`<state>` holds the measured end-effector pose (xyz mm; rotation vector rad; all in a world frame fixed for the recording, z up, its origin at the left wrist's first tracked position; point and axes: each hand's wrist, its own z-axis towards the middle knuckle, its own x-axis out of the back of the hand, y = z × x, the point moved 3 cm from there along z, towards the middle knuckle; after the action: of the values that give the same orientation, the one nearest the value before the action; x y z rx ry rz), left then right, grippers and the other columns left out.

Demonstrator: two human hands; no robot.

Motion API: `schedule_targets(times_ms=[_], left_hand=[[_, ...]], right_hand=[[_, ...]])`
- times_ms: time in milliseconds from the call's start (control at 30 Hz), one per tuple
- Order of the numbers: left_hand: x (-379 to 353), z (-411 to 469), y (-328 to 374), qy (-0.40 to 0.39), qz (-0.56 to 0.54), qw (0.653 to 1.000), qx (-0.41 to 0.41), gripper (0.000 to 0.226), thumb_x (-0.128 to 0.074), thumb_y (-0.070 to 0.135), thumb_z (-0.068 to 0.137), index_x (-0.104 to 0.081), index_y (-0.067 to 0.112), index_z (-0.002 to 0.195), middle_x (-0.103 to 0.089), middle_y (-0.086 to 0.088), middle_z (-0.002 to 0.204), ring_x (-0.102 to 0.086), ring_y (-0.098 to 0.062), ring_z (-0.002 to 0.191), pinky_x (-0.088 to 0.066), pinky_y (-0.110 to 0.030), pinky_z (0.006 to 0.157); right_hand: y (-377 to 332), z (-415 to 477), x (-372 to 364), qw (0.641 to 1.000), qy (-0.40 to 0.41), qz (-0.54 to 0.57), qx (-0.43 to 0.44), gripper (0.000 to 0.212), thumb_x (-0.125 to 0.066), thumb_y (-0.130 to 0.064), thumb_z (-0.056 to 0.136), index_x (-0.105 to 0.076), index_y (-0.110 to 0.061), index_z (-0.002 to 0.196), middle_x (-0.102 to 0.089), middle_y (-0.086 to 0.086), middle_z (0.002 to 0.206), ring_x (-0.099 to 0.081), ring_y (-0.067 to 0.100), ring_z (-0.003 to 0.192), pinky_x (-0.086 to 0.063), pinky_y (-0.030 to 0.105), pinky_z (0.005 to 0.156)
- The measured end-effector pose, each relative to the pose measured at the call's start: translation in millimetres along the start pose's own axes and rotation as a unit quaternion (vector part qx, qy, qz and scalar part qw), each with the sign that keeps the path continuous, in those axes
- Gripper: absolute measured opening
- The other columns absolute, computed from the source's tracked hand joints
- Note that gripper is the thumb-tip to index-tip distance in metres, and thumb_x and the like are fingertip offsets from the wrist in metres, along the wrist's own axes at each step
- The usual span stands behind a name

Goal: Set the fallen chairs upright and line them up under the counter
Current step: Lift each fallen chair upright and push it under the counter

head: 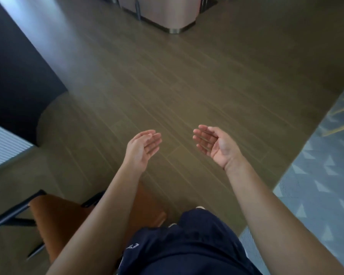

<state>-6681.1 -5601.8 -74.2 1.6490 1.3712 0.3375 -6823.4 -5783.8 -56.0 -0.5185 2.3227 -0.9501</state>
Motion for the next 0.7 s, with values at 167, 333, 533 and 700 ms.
schedule_targets(times_ms=[167, 333, 533, 700], left_hand=[[-9.6, 31.6, 13.9, 0.062, -0.036, 0.997, -0.032, 0.020, -0.047, 0.006, 0.097, -0.065, 0.010, 0.103, -0.074, -0.010, 0.103, -0.070, -0.022, 0.098, -0.052, -0.035, 0.089], [-10.5, 50.0, 29.3, 0.151, -0.111, 0.979, -0.080, 0.020, -0.053, 0.001, 0.090, -0.066, 0.013, 0.099, -0.076, -0.005, 0.095, -0.071, -0.022, 0.096, -0.051, -0.037, 0.093], [1.6, 33.4, 28.6, 0.272, -0.204, 0.930, -0.140, 0.023, -0.047, -0.001, 0.092, -0.064, 0.012, 0.100, -0.075, -0.003, 0.089, -0.070, -0.020, 0.089, -0.051, -0.036, 0.090], [13.6, 6.5, 11.2, 0.351, -0.250, 0.890, -0.149, 0.022, -0.048, -0.001, 0.092, -0.063, 0.012, 0.100, -0.073, -0.005, 0.096, -0.069, -0.020, 0.090, -0.051, -0.034, 0.088]], right_hand=[[-29.4, 63.0, -21.0, 0.995, -0.066, -0.057, -0.041, 0.025, -0.047, -0.022, 0.097, -0.071, -0.018, 0.094, -0.077, 0.001, 0.089, -0.074, 0.014, 0.083, -0.052, 0.030, 0.077], [-67.5, 123.3, -43.2, 0.975, -0.135, -0.152, -0.087, 0.024, -0.048, -0.023, 0.096, -0.071, -0.019, 0.093, -0.077, 0.000, 0.090, -0.072, 0.014, 0.088, -0.051, 0.032, 0.083], [-87.9, 164.0, -81.5, 0.929, -0.236, -0.264, -0.111, 0.022, -0.050, -0.023, 0.096, -0.072, -0.018, 0.100, -0.076, 0.002, 0.102, -0.073, 0.016, 0.095, -0.052, 0.033, 0.086], [-72.1, 172.1, -129.4, 0.889, -0.316, -0.303, -0.130, 0.022, -0.053, -0.023, 0.093, -0.072, -0.015, 0.102, -0.076, 0.005, 0.105, -0.073, 0.018, 0.097, -0.053, 0.034, 0.086]])
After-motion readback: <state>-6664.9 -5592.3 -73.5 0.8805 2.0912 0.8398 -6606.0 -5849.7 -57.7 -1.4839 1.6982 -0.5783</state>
